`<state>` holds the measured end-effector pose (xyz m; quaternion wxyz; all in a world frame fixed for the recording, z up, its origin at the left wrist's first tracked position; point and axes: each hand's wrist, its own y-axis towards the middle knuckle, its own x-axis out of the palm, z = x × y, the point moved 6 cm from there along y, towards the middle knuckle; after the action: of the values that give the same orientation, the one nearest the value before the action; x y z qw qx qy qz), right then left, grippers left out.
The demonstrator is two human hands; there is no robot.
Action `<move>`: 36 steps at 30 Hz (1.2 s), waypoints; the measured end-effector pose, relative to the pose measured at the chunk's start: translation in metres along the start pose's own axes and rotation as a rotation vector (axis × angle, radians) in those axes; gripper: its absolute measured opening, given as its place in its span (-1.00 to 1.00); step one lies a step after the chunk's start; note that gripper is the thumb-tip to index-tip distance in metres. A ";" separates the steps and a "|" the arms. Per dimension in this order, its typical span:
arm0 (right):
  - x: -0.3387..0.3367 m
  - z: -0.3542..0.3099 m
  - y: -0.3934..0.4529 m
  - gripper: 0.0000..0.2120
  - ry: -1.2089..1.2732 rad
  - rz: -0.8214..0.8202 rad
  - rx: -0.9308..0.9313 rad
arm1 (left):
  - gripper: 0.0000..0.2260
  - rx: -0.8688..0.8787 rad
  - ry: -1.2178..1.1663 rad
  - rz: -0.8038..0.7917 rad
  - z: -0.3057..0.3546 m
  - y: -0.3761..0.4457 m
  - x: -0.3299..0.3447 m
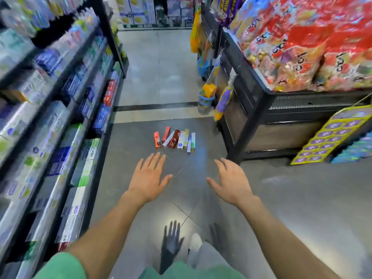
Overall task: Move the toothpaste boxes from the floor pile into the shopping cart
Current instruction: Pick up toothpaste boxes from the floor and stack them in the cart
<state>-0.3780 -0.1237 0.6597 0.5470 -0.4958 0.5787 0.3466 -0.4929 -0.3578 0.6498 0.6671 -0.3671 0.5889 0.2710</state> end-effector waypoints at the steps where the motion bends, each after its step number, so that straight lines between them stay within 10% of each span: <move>1: -0.002 0.008 0.021 -0.29 0.017 -0.002 0.001 | -0.18 -0.015 -0.009 -0.003 0.000 0.019 -0.003; 22: 0.060 0.128 0.468 -0.32 0.013 -0.217 0.165 | -0.11 0.053 -0.067 -0.168 -0.052 0.490 0.061; 36: 0.470 0.212 0.696 -0.31 0.225 -0.377 0.183 | -0.25 0.027 -0.096 -0.230 -0.081 0.720 0.470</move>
<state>-0.9372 0.1716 0.0682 0.5766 -0.5790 0.5623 0.1269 -1.0371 -0.0367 0.0607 0.7262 -0.4098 0.5137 0.2019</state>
